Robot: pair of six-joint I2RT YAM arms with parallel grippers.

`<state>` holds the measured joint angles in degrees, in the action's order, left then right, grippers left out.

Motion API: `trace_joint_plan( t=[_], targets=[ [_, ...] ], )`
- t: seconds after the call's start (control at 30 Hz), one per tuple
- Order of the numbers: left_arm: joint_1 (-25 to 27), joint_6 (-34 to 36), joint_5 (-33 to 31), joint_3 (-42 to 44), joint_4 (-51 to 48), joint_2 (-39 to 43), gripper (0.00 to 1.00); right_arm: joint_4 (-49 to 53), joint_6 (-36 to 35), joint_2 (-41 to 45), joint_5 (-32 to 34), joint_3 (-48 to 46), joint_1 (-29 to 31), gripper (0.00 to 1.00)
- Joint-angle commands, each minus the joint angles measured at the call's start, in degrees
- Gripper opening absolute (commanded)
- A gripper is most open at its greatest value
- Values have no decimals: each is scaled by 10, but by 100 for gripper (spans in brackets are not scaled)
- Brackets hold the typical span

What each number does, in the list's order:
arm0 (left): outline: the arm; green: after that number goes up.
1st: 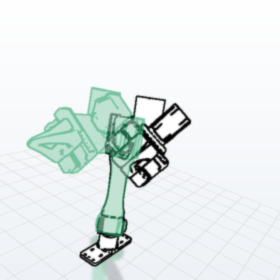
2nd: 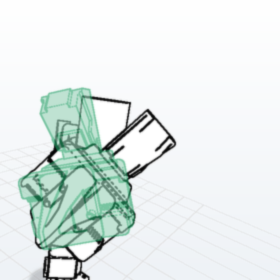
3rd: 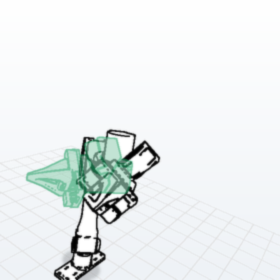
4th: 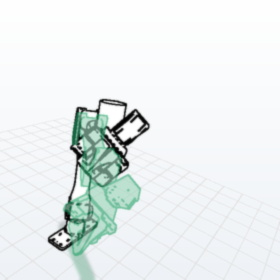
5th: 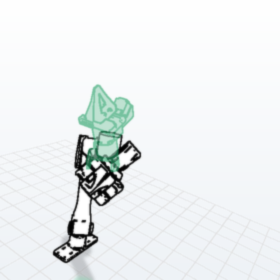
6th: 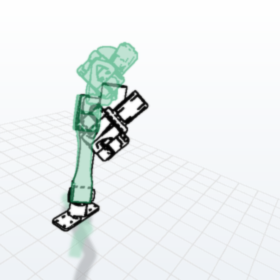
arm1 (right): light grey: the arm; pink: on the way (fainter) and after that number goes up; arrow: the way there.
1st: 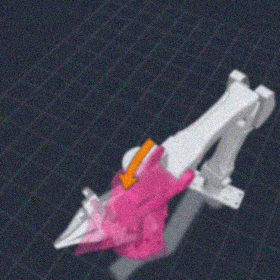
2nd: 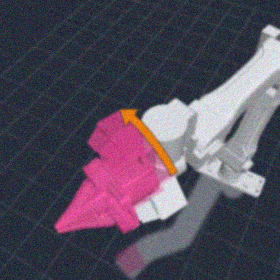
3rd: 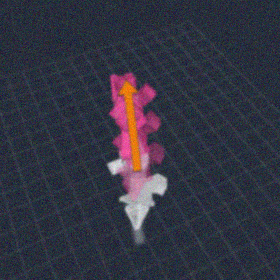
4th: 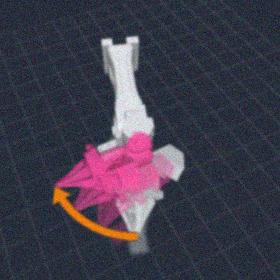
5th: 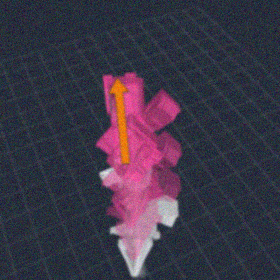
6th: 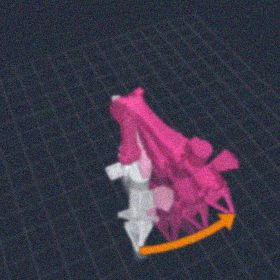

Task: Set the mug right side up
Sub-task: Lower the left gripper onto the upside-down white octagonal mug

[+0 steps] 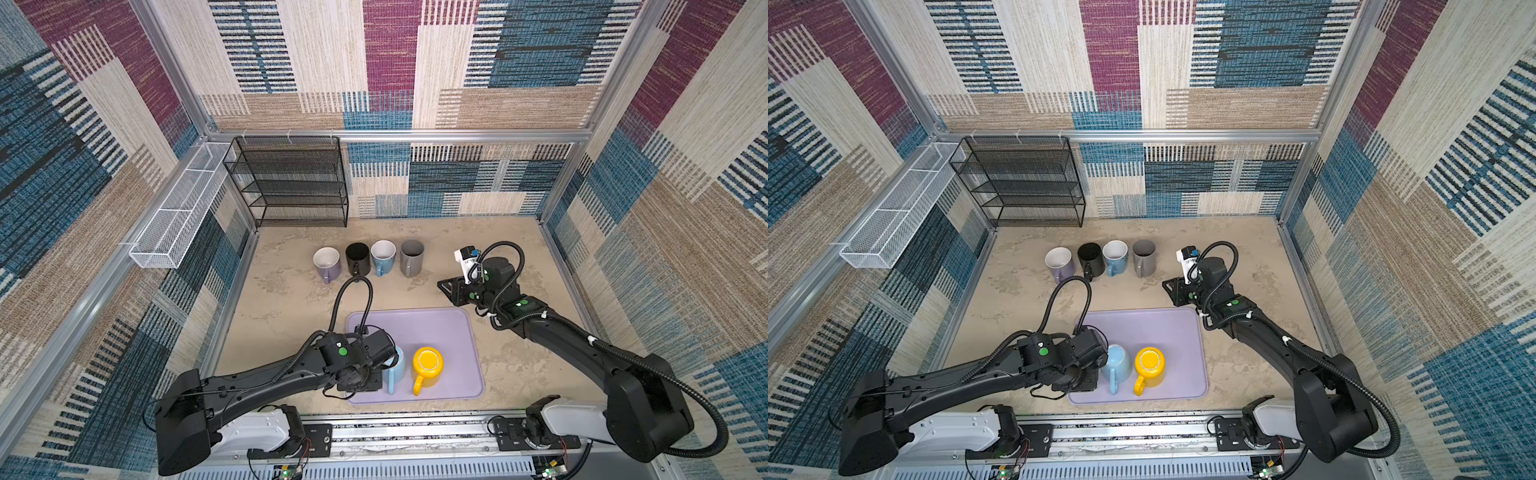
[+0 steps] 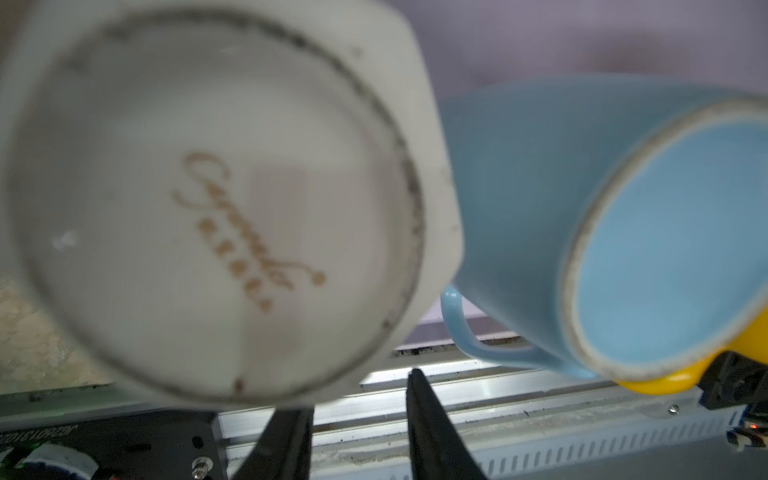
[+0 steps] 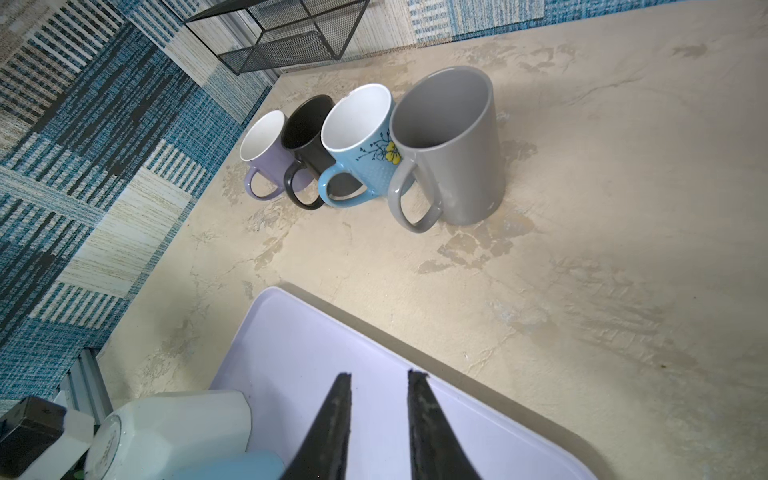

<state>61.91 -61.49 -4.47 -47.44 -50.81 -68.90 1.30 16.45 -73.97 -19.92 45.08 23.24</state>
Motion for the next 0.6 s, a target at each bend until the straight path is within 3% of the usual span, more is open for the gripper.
trace_joint_plan(
  t=[0.0, 0.57],
  targets=[
    [0, -13, -28, 10, 29, -3, 35, 0, -4, 6, 4, 6, 1, 28],
    [-3, 25, -129, 46, 80, -14, 31, 15, -6, 13, 11, 11, 1, 27]
  ],
)
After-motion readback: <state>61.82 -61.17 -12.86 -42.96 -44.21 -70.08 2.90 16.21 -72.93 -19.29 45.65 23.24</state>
